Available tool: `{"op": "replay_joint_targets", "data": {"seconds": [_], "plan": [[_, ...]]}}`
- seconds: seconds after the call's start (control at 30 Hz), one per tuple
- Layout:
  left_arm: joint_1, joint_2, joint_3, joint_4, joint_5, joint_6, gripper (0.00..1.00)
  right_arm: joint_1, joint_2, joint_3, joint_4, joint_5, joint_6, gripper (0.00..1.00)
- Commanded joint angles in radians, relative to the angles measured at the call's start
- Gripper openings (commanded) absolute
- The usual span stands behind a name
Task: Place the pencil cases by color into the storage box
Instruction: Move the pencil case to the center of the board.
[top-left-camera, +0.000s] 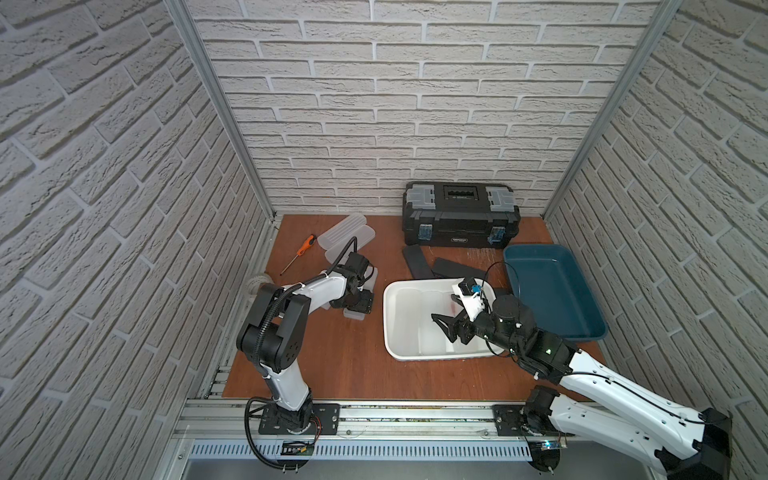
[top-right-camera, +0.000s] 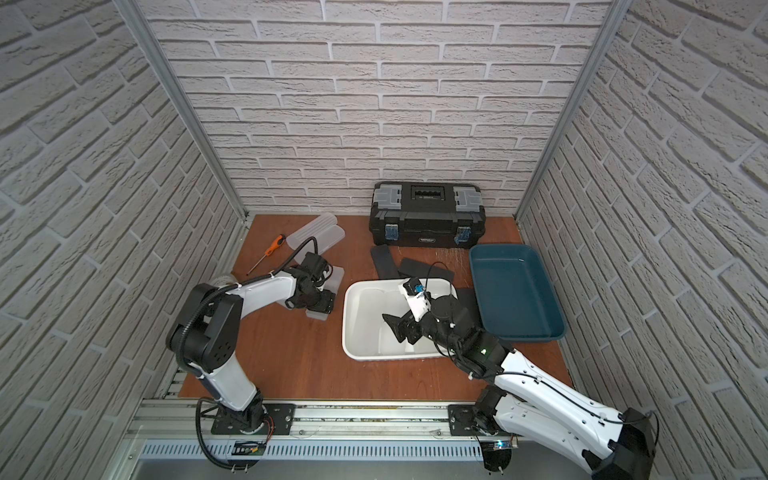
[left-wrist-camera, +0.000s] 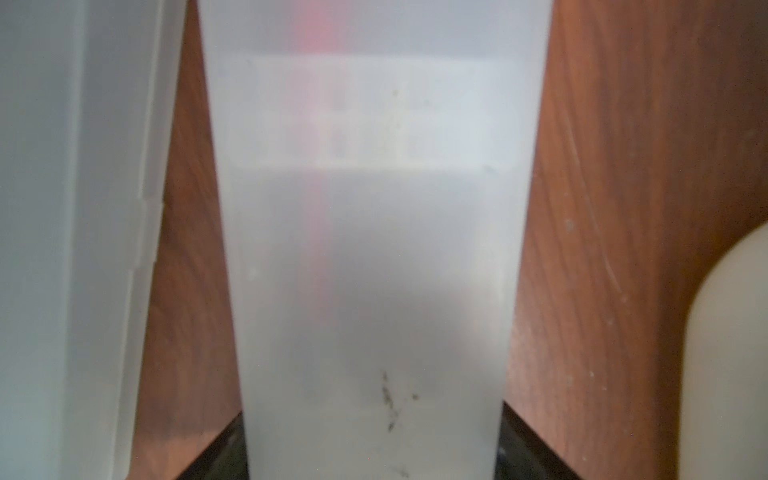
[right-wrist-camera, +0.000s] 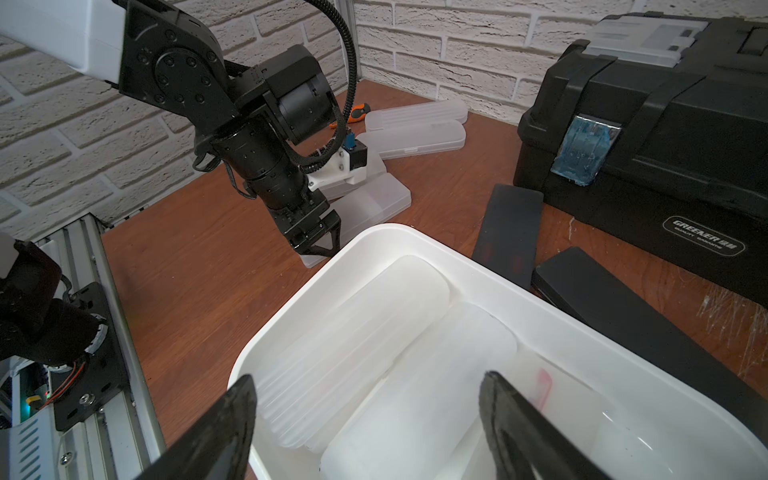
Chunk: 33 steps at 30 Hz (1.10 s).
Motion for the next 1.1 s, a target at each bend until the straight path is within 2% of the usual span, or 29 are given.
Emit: {"op": "replay_joint_targets", "data": {"seconds": [0.0,0.07,0.27,0.63,0.87,1.07], "plan": [[-0.009,-0.033,-0.022,-0.029,-0.017,-0.032,0.74,0.006,0.001,-0.008,0.053,0.001,-0.001,0.85],[-0.016,-0.054,-0.027,-0.038,-0.016,-0.040,0.70,0.006,0.002,-0.008,0.055,0.000,0.000,0.85],[-0.035,-0.114,-0.047,-0.057,-0.011,-0.066,0.67,0.006,0.003,-0.007,0.053,0.003,0.000,0.85],[-0.083,-0.222,-0.124,-0.055,-0.025,-0.153,0.66,0.008,0.000,-0.006,0.046,0.015,0.001,0.84],[-0.117,-0.247,-0.228,0.019,-0.039,-0.275,0.66,0.006,0.000,-0.006,0.044,0.031,0.005,0.84],[-0.137,-0.297,-0.334,0.153,-0.035,-0.414,0.68,0.006,0.038,0.010,0.032,0.055,0.026,0.84]]}}
